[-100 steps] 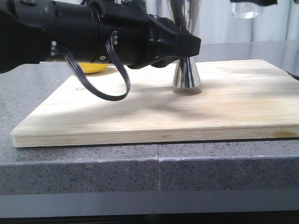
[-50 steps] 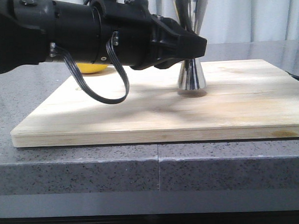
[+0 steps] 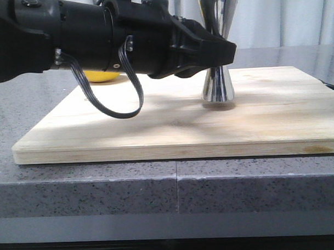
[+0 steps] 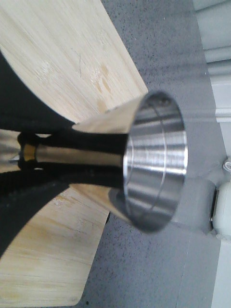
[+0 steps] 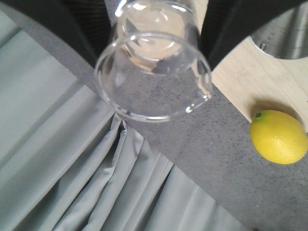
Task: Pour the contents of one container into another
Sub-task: 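Lift the beaker with the right gripper and bring it above the jigger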
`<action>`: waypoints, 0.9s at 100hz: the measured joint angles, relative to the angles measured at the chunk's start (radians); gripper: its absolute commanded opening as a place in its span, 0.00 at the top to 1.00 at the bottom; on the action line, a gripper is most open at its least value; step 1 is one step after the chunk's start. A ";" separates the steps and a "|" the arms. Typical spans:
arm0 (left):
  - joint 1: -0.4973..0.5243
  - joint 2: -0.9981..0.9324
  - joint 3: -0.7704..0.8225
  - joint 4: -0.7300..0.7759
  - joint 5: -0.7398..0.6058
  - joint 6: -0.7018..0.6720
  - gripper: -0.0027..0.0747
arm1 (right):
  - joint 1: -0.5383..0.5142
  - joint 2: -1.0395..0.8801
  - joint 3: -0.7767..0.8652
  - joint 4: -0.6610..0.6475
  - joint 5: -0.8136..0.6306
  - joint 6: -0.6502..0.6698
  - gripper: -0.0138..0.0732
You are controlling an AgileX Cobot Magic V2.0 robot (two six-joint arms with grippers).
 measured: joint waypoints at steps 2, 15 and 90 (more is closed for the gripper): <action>0.000 0.000 0.000 0.000 0.000 0.000 0.99 | 0.000 -0.002 0.000 -0.005 0.000 0.000 0.55; 0.000 0.000 0.000 0.006 -0.002 -0.001 0.99 | 0.000 -0.009 0.000 -0.046 0.000 0.000 0.55; 0.000 0.000 0.000 0.052 -0.025 -0.032 0.99 | 0.000 -0.009 0.000 -0.158 0.000 -0.002 0.55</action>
